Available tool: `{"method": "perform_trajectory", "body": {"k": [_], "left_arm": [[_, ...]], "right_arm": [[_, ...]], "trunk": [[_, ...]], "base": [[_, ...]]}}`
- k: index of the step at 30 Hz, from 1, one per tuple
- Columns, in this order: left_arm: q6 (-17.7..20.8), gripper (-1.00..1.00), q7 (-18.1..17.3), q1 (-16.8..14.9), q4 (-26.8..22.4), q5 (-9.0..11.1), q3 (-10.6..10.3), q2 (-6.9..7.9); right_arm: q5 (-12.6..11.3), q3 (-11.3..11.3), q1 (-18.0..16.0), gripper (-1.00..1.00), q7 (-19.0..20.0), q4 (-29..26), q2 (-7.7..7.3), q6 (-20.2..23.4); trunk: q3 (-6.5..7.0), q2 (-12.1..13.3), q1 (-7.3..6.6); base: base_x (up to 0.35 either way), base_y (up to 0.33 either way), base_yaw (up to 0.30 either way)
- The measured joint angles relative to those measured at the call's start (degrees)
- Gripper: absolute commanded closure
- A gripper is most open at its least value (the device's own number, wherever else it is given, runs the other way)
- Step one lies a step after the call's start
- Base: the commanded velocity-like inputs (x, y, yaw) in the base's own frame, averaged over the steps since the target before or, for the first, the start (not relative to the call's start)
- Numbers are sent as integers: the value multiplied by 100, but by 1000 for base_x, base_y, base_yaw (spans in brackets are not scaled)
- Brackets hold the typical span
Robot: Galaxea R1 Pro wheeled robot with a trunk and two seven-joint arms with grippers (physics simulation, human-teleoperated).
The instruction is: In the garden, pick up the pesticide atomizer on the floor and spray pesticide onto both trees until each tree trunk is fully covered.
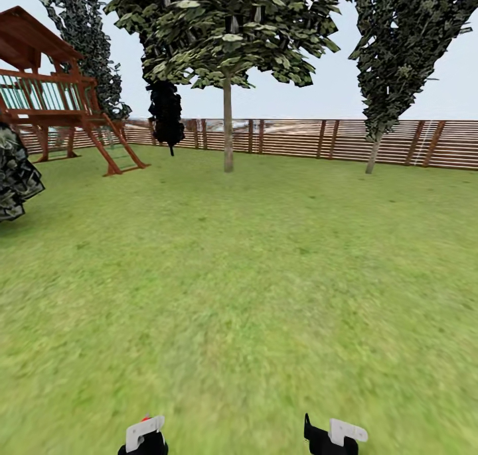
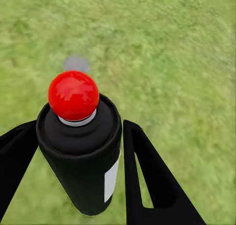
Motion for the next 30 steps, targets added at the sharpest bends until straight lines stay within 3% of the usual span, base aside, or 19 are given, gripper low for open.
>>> {"method": "perform_trajectory", "body": {"k": [30], "left_arm": [[0, 100, -7, 0, -15, 9, 0, 0]], "right_arm": [[-2, 0, 0, -100, 0, 0, 0, 0]], "trunk": [[0, 0, 0]], "base": [[339, 0, 0]]}}
